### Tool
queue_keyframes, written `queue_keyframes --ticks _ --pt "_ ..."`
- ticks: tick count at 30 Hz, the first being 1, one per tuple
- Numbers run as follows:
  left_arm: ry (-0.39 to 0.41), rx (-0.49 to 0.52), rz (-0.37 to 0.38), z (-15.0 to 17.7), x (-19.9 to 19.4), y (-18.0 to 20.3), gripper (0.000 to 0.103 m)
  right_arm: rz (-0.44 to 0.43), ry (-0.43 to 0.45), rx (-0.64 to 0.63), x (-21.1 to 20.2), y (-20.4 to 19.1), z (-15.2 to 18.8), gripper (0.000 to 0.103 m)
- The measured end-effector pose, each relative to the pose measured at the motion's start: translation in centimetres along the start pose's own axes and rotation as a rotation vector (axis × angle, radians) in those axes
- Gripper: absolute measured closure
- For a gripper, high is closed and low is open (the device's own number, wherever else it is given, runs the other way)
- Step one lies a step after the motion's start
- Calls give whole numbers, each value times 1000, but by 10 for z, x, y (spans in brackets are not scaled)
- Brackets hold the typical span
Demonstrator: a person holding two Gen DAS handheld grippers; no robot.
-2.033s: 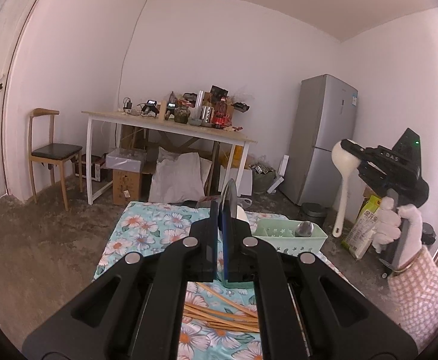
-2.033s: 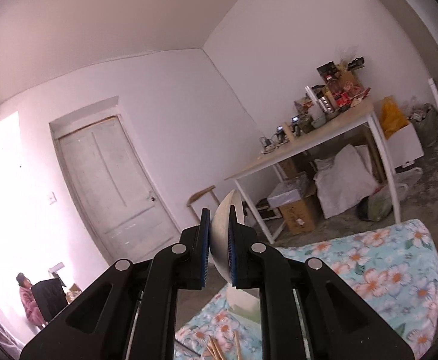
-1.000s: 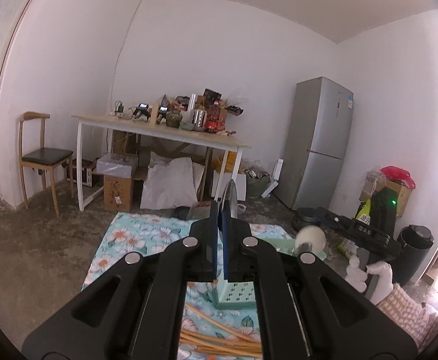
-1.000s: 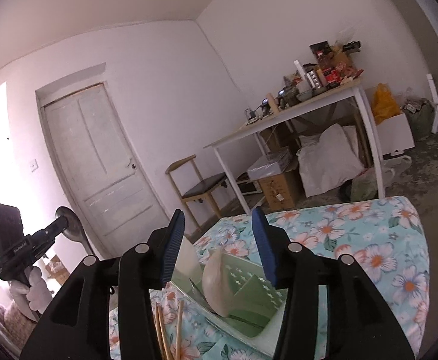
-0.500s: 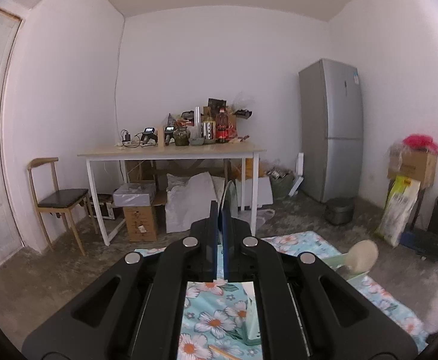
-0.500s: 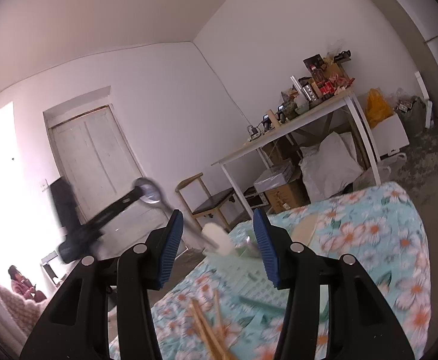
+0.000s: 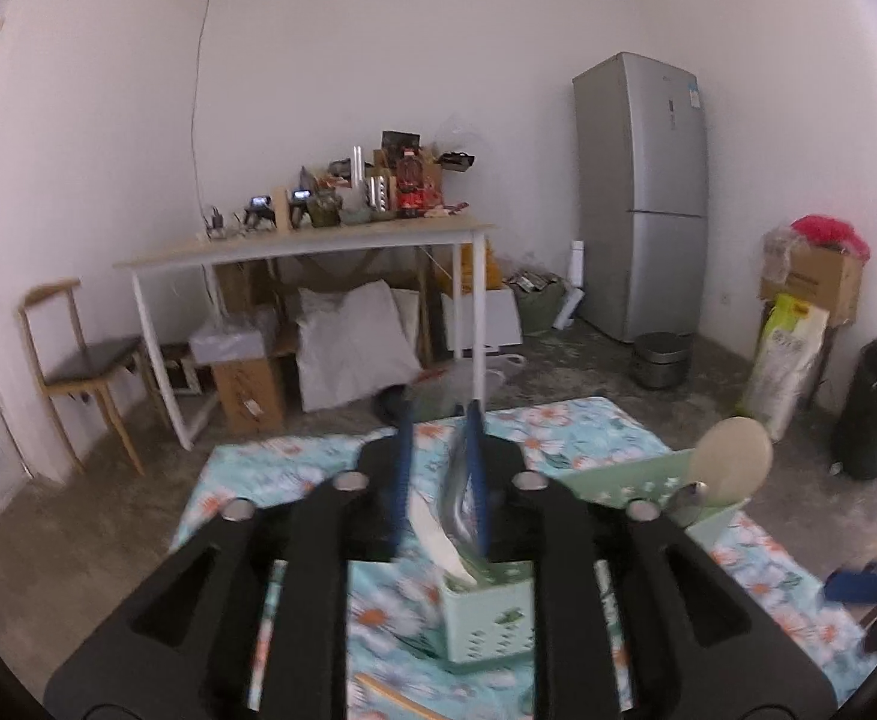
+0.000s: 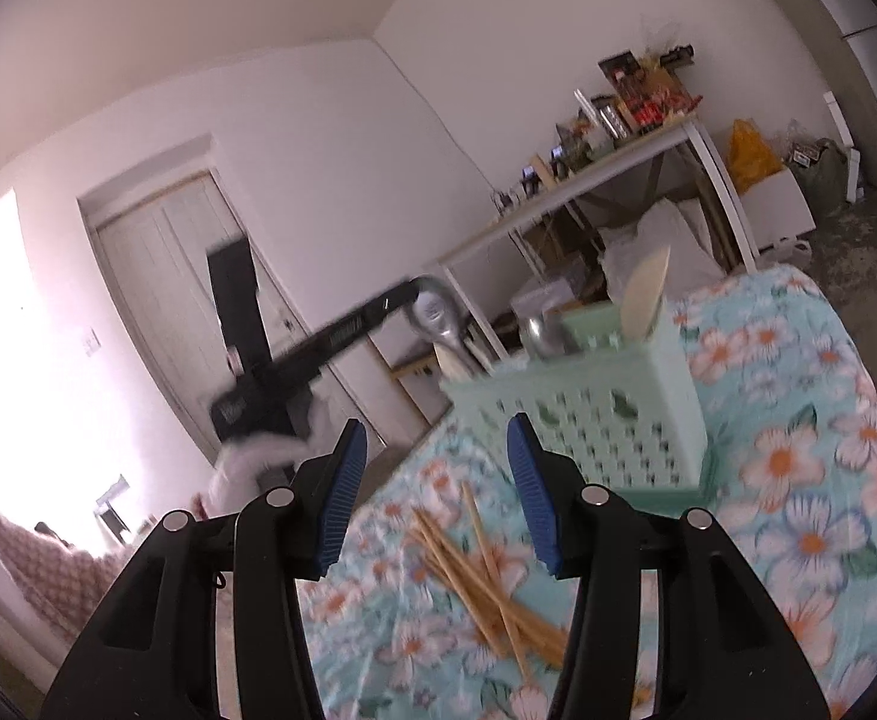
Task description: Organize utensils
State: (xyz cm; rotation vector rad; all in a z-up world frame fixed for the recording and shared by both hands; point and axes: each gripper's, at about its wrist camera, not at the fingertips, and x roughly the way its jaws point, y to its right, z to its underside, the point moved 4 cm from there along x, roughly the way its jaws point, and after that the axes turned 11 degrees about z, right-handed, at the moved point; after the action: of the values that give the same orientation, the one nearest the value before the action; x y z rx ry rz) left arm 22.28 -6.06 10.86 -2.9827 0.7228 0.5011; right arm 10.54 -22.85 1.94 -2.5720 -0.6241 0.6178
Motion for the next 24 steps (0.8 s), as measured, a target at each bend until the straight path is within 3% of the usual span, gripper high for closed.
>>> queue_keyframes --ticks 5,10,13,18,24 --pt "38 -8 35 6 -21 6 66 25 -60 0 4 -3 23 55" --pt "46 -31 62 26 -53 6 43 71 -133 22 12 -2 44 47" --pt "7 -54 76 49 -67 4 34 99 -170 32 16 -3 55 36" --pt "-132 -96 75 100 -77 -4 30 159 -230 17 23 -7 74 30" --pt "-151 -189 38 134 -96 -22 21 247 -193 -55 16 -15 73 15"
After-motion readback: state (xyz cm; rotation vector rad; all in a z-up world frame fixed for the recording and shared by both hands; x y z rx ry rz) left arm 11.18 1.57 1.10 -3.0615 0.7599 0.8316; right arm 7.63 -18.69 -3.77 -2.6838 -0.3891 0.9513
